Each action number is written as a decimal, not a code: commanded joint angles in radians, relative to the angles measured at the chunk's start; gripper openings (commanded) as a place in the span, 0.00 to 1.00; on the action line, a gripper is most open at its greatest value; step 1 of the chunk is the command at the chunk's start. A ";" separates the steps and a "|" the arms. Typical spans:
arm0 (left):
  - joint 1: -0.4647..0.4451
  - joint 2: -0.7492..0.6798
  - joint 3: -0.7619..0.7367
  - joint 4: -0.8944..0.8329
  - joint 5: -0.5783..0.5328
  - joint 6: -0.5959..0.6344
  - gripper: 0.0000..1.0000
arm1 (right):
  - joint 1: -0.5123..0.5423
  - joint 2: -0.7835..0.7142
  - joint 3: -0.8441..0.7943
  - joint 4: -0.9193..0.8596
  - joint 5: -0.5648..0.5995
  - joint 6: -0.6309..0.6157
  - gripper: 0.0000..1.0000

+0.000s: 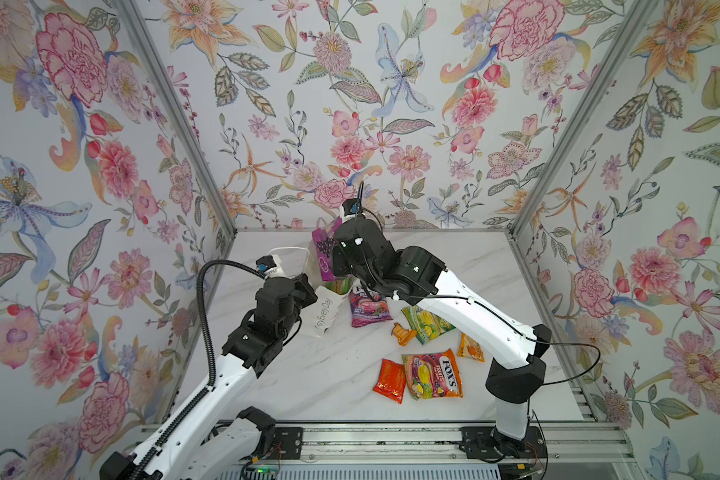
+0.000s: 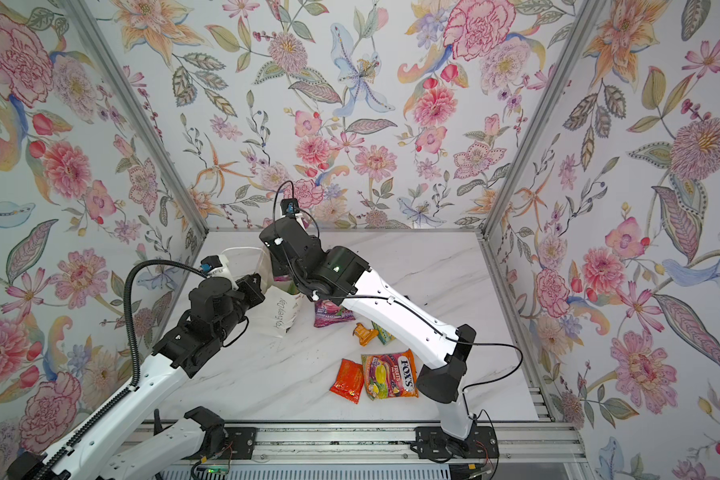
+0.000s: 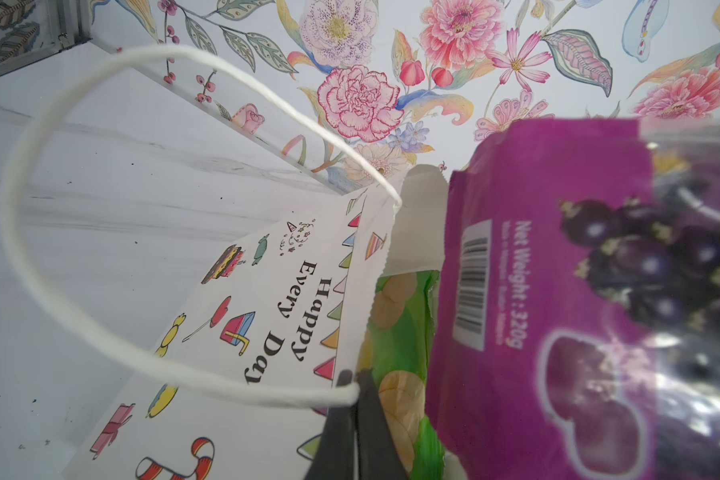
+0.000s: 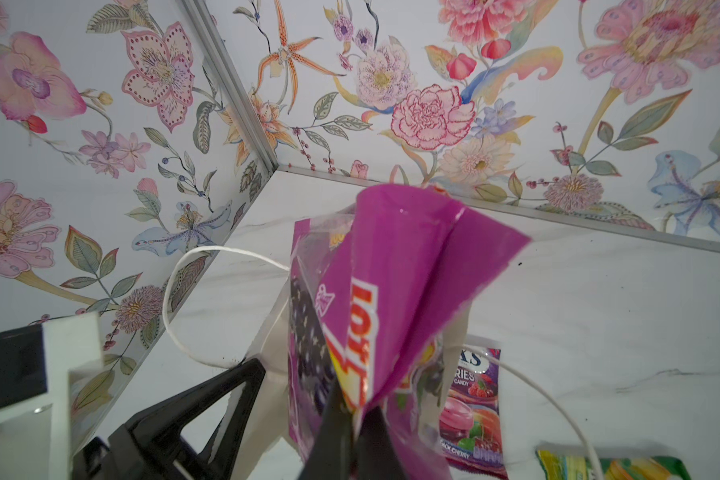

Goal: Place the snacks into the paper bag
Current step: 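Raise the purple candy bag with the right gripper over the paper bag, then lower the purple candy bag into the paper bag held by the left gripper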

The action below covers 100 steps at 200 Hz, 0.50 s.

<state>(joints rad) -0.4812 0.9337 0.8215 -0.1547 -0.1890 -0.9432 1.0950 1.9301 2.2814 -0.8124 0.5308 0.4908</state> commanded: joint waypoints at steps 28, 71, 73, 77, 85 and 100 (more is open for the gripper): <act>-0.021 0.014 0.043 -0.001 -0.025 -0.005 0.00 | 0.011 -0.066 -0.046 0.055 0.003 0.080 0.00; -0.034 0.016 0.055 -0.003 -0.031 -0.003 0.00 | 0.007 -0.046 -0.040 0.022 -0.030 0.095 0.00; -0.034 0.016 0.055 -0.003 -0.032 -0.003 0.00 | 0.006 -0.045 -0.040 0.022 -0.031 0.096 0.00; -0.035 0.016 0.057 -0.003 -0.033 -0.002 0.00 | 0.005 -0.043 -0.040 0.018 -0.036 0.098 0.00; -0.036 0.013 0.057 -0.005 -0.033 -0.002 0.00 | -0.003 -0.039 -0.040 0.015 -0.050 0.101 0.00; -0.038 0.009 0.059 -0.005 -0.036 -0.002 0.00 | -0.016 -0.026 -0.039 0.007 -0.081 0.112 0.00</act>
<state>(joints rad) -0.5053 0.9447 0.8436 -0.1577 -0.1989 -0.9436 1.0935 1.9297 2.2250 -0.8398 0.4770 0.5716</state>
